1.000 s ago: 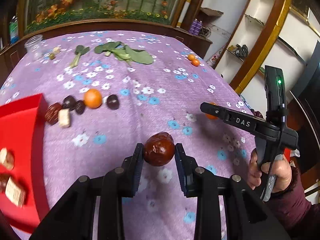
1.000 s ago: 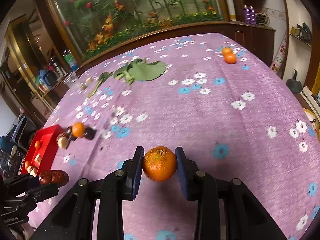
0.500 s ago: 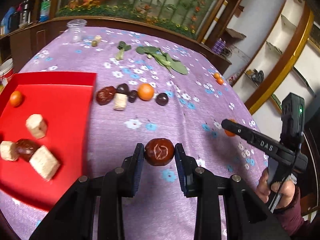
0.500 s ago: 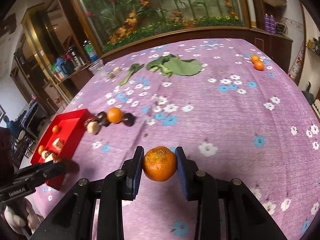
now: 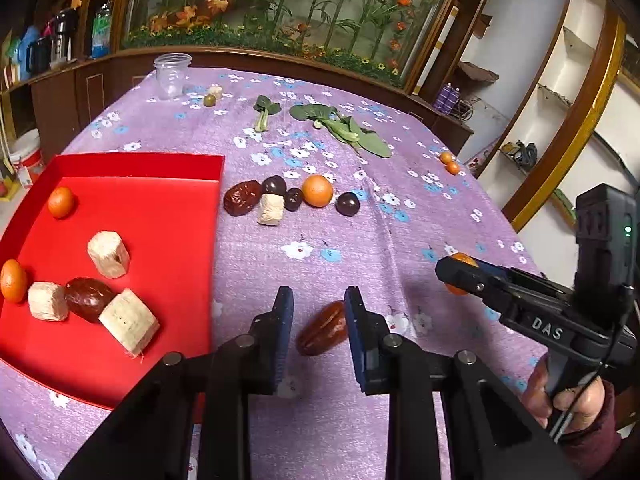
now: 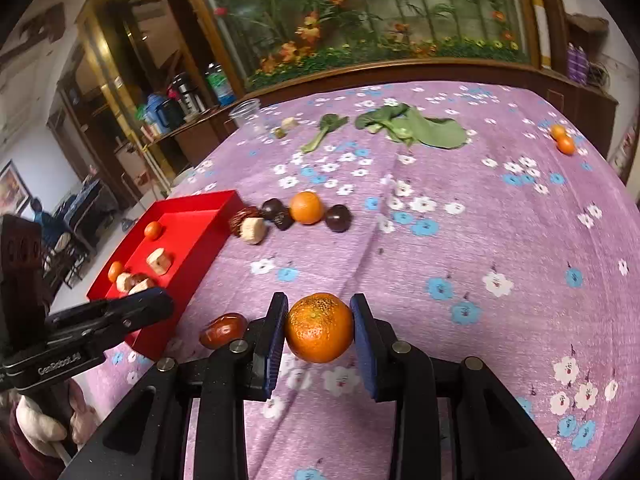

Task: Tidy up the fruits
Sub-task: 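Carry the red date and orange into the red tray and open both tools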

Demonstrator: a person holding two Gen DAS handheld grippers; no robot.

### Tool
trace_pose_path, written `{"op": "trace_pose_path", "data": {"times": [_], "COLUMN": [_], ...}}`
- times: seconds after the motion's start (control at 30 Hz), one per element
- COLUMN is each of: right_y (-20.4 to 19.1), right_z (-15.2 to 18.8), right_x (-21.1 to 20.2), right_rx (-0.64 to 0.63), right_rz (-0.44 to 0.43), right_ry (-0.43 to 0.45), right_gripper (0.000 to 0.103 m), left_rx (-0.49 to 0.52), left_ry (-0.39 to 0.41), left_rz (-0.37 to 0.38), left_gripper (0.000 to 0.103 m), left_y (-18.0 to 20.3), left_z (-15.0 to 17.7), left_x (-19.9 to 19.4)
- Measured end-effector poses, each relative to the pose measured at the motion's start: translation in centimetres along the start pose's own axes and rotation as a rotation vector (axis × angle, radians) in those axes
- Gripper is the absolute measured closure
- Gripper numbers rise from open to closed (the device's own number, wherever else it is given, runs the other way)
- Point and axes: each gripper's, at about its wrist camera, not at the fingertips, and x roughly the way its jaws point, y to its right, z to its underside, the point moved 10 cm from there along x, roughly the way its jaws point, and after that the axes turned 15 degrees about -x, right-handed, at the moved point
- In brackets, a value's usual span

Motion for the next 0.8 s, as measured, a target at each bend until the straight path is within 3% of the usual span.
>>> {"op": "trace_pose_path", "data": {"times": [0.03,0.13,0.27,0.33,0.4,0.8], "right_y": [0.0,0.3,0.7,0.7,0.7,-1.2], "right_z": [0.0,0.4,0.9,1.0,1.0,0.5], "right_x": [0.1,0.3,0.1,0.1,0.2,0.9], "right_rx": [0.001,0.028,0.038,0.035,0.036,0.003], "right_rz": [0.002,-0.011,-0.014,-0.016,-0.021,-0.049], "right_ry": [-0.002,-0.007,-0.01,-0.012,-0.014,-0.02], "right_gripper": [0.068,0.068,0.068,0.068,0.068,0.068], "left_rx": [0.022,0.072,0.122,0.148,0.161,0.076], "left_ry": [-0.02,-0.082,-0.096,-0.1,-0.103,-0.027], "left_rz": [-0.002,-0.012,-0.044,-0.073,-0.087,-0.072], "left_gripper": [0.077,0.056,0.052,0.053,0.079,0.079], "left_y": [0.3,0.8,0.9,0.9,0.9,-0.2], "left_z": [0.4,1.9,2.9,3.1,3.3,1.3], "left_x": [0.5,2.7,4.9,5.6,5.7,2.8]}}
